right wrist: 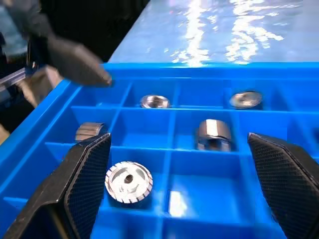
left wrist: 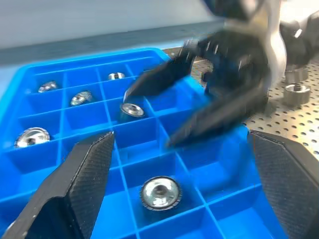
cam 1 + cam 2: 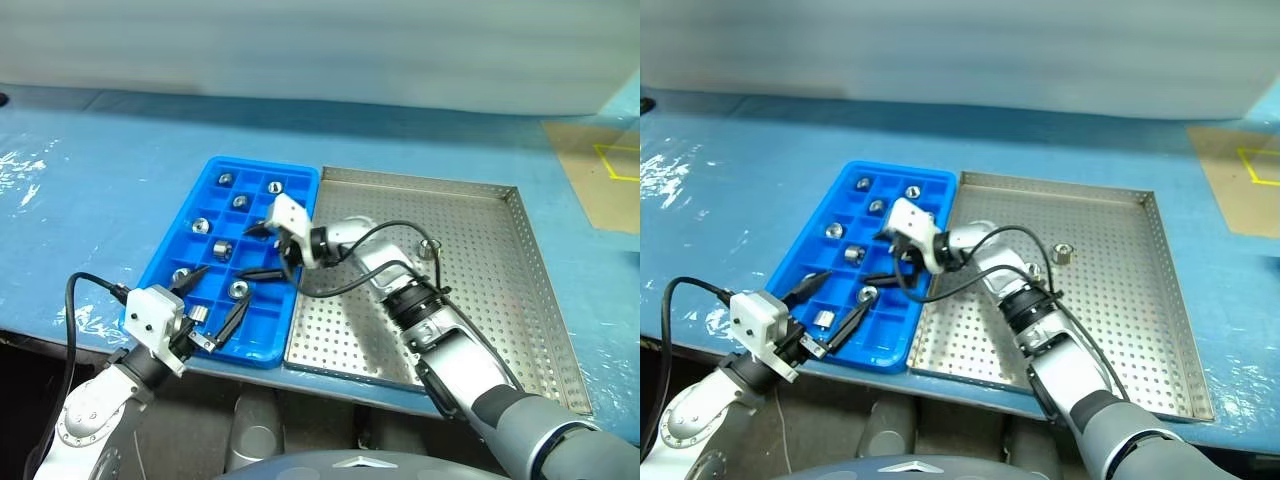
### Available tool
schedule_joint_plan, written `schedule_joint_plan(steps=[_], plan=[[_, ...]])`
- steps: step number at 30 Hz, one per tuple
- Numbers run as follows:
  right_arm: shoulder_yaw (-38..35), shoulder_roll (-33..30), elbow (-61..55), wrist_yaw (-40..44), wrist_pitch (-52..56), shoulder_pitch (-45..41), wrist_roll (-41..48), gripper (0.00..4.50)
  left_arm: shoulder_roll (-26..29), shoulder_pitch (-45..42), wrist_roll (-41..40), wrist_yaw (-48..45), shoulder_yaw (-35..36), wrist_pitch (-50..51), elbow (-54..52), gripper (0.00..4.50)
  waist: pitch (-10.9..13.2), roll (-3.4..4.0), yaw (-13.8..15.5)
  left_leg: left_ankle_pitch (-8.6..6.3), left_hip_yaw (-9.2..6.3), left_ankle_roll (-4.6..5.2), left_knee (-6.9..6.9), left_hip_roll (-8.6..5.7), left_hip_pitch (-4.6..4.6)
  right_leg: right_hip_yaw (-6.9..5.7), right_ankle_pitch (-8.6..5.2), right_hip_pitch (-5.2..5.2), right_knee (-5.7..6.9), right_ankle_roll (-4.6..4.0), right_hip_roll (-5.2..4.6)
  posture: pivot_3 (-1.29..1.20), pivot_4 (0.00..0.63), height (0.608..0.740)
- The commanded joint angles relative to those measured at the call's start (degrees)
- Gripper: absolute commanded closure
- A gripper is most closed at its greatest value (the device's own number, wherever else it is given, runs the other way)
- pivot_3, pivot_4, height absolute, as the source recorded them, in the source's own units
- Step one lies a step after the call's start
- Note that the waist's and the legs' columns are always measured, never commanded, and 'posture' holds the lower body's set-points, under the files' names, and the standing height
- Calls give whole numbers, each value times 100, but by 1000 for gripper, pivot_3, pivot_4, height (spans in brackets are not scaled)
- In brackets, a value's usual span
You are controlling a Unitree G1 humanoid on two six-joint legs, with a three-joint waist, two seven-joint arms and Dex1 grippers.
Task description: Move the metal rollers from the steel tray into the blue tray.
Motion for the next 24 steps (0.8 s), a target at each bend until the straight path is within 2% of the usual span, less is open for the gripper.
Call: schedule_joint_plan(steps=[1,5,12,24], plan=[[-298,-262,-445,-53,85,178,195,31,118,-280,-51,-207,-77,-125,148,0,0,0,-32,4,0,-6,1,2,1,1,0,0,2,0,4,342,150,740],[-583,-717,-921,-314,297,613,206,31,235,-932,43,-427,-314,-76,644,0,-1,3,-90,13,1,-22,6,4,8,4,1,0,15,-1,6,257,150,740],[-1141,-1324,-1650,-1064,836,1259,199,31,304,-1813,-51,-781,-525,-20,1216,0,-2,2,-371,17,1,-28,33,2,10,11,1,0,47,-1,5,132,150,740],[-1460,-1951,-2836,-1442,1622,2313,495,31,105,-3281,-93,-1114,-1066,289,2027,0,-2,2,-756,24,5,-36,43,-1,15,27,2,8,74,-3,8,-20,150,740]])
